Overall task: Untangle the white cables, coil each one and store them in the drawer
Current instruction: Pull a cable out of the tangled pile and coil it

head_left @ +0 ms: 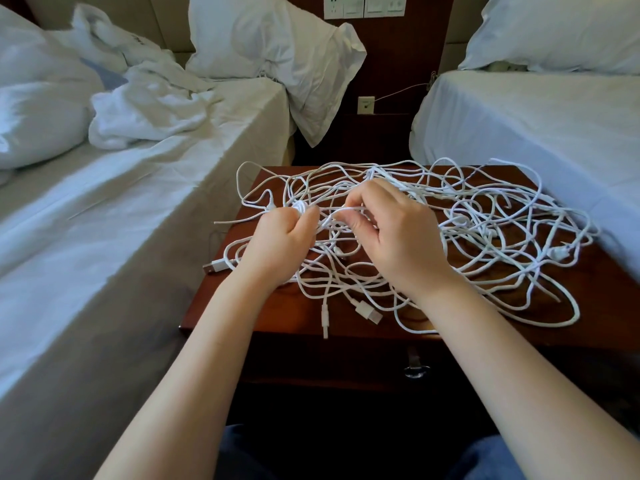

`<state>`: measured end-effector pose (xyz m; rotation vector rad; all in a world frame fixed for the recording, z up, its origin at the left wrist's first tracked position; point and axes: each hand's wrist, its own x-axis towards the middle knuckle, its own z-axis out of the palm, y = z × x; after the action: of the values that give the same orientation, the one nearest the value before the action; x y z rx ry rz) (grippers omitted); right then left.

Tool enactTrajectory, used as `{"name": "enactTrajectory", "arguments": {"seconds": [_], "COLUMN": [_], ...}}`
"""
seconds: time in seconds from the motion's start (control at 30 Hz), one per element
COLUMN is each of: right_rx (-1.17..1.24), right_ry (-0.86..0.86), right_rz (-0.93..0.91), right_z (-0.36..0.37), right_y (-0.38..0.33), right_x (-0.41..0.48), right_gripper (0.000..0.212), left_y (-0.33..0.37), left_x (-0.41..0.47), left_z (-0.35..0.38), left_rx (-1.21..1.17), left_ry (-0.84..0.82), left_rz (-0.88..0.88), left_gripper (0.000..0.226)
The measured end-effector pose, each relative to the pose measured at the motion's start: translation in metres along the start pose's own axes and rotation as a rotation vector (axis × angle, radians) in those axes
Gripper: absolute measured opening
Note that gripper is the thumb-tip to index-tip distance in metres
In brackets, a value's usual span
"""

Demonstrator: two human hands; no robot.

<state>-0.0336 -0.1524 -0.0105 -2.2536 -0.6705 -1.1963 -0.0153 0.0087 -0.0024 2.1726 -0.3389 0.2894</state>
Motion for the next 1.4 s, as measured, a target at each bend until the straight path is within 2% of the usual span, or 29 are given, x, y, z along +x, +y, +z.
{"name": "enactTrajectory", "arguments": {"seconds": [0.07,0.13,0.2,0.3,0.37,0.5,0.6,0.7,0.77,0.93,1.0,1.1,1.23,1.33,1.4], "right_rx": [-0.076,-0.115,-0.118,-0.055,-0.014,0.087,0.132,0.080,0.029,-0.098,-0.099,-0.095,0.001,0.158,0.175], "right_ry": [0.051,0.077,0.081,0.075,0.063,-0.055,-0.233,-0.403,-0.500,-0.325,-0.330,-0.370,-0.292,-0.190,-0.150], "right_rz": [-0.005,-0.001,-0.013,-0.035,-0.016,0.113,0.148,0.155,0.235,0.273,0.318,0.329,0.315,0.342,0.232], "right_z": [-0.002,-0.003,-0.002,-0.003,-0.002,0.005,0.014,0.018,0.020,0.017,0.016,0.015,0.010,0.002,-0.002], "right_y": [0.004,0.007,0.008,0.009,0.011,0.012,0.010,0.013,0.017,0.024,0.027,0.026,0.018,0.008,0.002], "right_x": [0.001,0.002,0.002,0.002,0.001,-0.004,-0.010,-0.015,-0.015,-0.015,-0.014,-0.015,-0.010,-0.002,0.002], "right_gripper": [0.035,0.038,0.042,0.045,0.042,0.037,0.032,0.027,0.028,0.033,0.035,0.029,0.017,0.041,0.049], "left_y": [0.003,0.006,0.009,0.015,0.019,0.021,0.019,0.017,0.013,0.005,0.001,-0.003,-0.002,0.000,0.002], "left_x": [-0.003,-0.009,-0.010,-0.013,-0.014,-0.014,-0.012,-0.007,-0.005,-0.003,-0.001,0.000,-0.003,-0.005,-0.006], "left_z": [-0.003,-0.005,-0.007,-0.013,-0.016,-0.015,-0.014,-0.018,-0.019,-0.017,-0.018,-0.017,-0.012,-0.010,-0.010], "left_rx": [-0.045,-0.194,-0.302,-0.351,-0.357,-0.495,-0.556,-0.628,-0.631,-0.571,-0.578,-0.534,-0.435,-0.372,-0.327], "left_ry": [-0.105,-0.165,-0.247,-0.497,-0.582,-0.506,-0.356,-0.180,-0.069,0.110,0.162,0.128,-0.118,-0.275,-0.345], "left_rz": [0.002,-0.063,-0.116,-0.092,-0.032,-0.033,-0.052,-0.048,-0.054,-0.072,-0.092,-0.137,-0.193,-0.212,-0.206], "left_gripper": [0.046,0.027,0.034,0.050,0.043,0.036,0.035,0.036,0.035,0.048,0.057,0.057,0.046,0.046,0.048]}}
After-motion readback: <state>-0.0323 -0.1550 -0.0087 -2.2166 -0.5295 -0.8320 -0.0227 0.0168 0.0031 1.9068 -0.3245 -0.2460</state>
